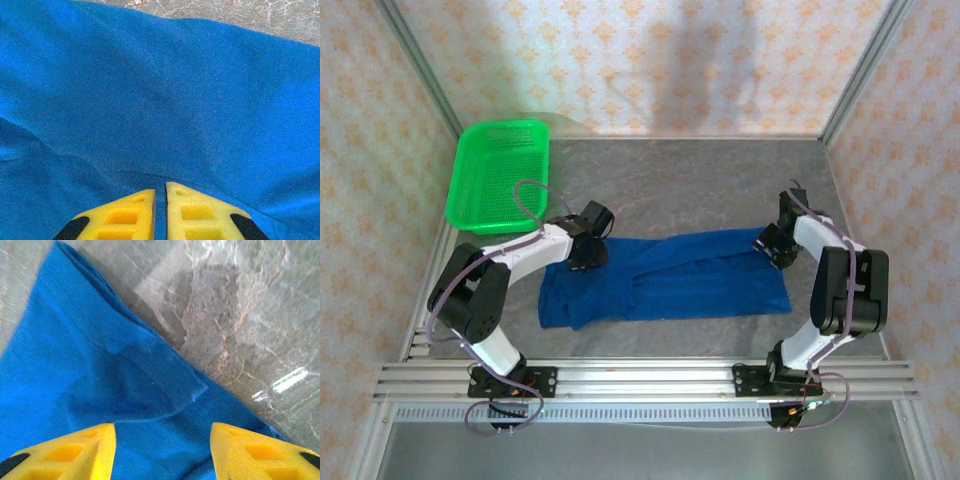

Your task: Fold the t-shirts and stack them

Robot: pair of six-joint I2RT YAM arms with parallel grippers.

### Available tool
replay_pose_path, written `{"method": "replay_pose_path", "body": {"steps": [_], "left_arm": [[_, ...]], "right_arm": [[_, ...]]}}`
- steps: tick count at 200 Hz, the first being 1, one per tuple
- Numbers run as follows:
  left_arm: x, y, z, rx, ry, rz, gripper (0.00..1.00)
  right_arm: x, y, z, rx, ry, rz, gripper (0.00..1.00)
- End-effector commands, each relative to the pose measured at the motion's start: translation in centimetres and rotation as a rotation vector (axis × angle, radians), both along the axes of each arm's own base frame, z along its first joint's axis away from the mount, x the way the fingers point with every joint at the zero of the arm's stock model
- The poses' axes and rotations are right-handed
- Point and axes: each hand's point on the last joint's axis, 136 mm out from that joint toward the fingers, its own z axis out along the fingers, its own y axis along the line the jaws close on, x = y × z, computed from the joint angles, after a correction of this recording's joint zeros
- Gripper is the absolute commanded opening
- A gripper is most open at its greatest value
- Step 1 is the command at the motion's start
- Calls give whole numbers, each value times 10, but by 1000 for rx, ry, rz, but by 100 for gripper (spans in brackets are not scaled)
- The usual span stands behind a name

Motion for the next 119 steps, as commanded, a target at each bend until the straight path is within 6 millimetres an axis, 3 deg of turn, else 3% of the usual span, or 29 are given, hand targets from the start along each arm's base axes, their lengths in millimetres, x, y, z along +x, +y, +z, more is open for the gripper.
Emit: {"method": "replay_pose_path", "body": {"steps": [1,51,119], "left_arm": [[12,8,3,48,-36,2,13],[12,9,-5,55,-18,-2,13],[8,15,-16,73,4,4,12]], "right_arm": [[15,-12,5,-43,-32,-34,52],[19,-14,-3,-41,-17,-36,49],[6,-17,-7,-55,36,-46,43]]}}
